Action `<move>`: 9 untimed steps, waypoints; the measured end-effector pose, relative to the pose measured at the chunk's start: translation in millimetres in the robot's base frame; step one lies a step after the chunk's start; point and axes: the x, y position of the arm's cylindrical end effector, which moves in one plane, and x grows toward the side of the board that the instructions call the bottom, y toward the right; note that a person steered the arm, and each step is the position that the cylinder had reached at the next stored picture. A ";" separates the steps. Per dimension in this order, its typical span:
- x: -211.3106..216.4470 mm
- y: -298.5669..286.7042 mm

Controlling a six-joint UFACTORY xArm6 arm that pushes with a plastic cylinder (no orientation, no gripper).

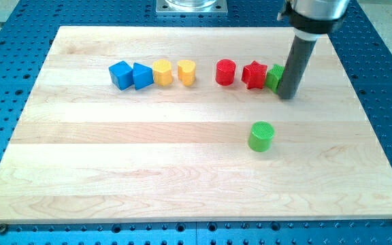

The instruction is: Move the green circle to the bottom of the red star

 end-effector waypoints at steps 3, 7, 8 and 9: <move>27.2 0.0; 149.6 -68.7; 149.6 -91.8; 144.2 -82.3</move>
